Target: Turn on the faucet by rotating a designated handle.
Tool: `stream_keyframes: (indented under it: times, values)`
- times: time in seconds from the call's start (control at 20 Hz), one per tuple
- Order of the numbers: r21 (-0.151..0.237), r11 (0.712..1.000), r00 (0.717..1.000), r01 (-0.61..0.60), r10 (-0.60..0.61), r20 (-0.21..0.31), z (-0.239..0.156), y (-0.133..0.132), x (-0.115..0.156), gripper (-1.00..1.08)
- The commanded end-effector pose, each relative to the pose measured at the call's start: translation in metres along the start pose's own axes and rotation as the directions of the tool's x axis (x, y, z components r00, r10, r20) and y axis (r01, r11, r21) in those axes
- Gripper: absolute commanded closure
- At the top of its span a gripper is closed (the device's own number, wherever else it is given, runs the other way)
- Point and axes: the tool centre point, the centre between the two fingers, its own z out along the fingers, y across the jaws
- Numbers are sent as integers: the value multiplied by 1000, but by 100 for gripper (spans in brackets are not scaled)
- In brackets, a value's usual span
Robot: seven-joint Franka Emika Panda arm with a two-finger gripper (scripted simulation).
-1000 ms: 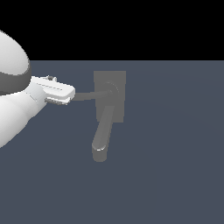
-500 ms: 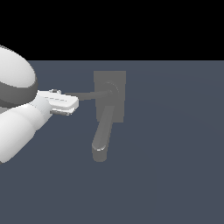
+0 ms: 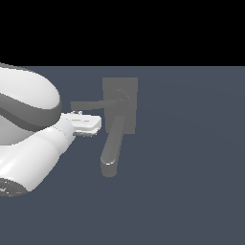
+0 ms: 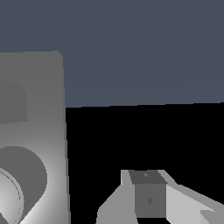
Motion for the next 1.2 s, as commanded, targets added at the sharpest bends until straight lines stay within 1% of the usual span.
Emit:
stream_keyframes:
  times: [0.0, 0.15, 0.25, 0.5, 0.75, 1.15]
  values:
    - [8, 1000, 1000, 19, -19, -19, -1, -8, 8, 108]
    - [16, 999, 999, 30, -30, -44, -3, -15, 18, 108]
    - [15, 999, 998, 37, -36, -51, -4, -18, 21, 108]
    - [2, 999, 998, 52, -52, -44, -5, -18, 15, 108]
    - [1, 999, 998, 52, -52, -44, -5, -18, 15, 108]
    - [1, 999, 998, 52, -52, -44, -4, -13, -19, 108]
